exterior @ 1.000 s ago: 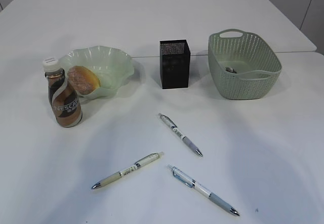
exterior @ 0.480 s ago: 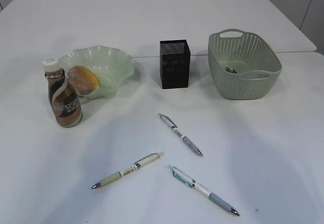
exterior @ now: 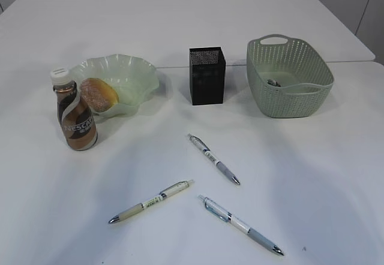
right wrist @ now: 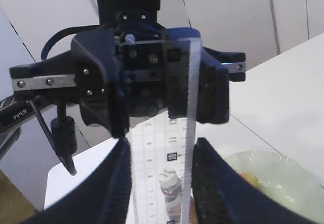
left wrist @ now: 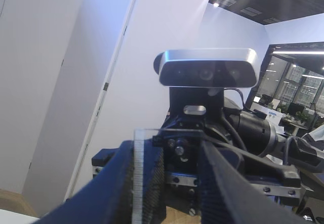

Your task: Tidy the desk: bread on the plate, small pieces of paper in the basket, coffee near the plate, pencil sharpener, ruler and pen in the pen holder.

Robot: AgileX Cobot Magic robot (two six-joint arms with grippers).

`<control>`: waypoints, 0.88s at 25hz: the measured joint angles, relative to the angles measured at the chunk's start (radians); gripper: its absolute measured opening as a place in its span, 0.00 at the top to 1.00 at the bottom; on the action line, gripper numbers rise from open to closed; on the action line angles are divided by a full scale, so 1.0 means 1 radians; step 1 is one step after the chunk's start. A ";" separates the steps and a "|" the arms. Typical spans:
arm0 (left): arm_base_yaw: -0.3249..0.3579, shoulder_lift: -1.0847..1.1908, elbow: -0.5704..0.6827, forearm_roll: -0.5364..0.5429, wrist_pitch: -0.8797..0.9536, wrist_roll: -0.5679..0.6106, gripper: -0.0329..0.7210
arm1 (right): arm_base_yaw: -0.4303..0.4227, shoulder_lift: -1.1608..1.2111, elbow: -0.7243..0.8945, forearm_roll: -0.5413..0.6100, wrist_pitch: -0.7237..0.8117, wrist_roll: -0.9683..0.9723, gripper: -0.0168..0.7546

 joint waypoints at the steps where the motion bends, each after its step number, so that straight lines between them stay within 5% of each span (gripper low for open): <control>1: 0.000 0.000 0.000 0.000 0.000 0.000 0.64 | 0.000 0.000 0.000 0.000 0.000 0.000 0.60; 22: 0.000 0.000 0.000 0.000 0.000 0.000 0.64 | 0.000 0.000 0.000 -0.002 0.000 0.000 0.61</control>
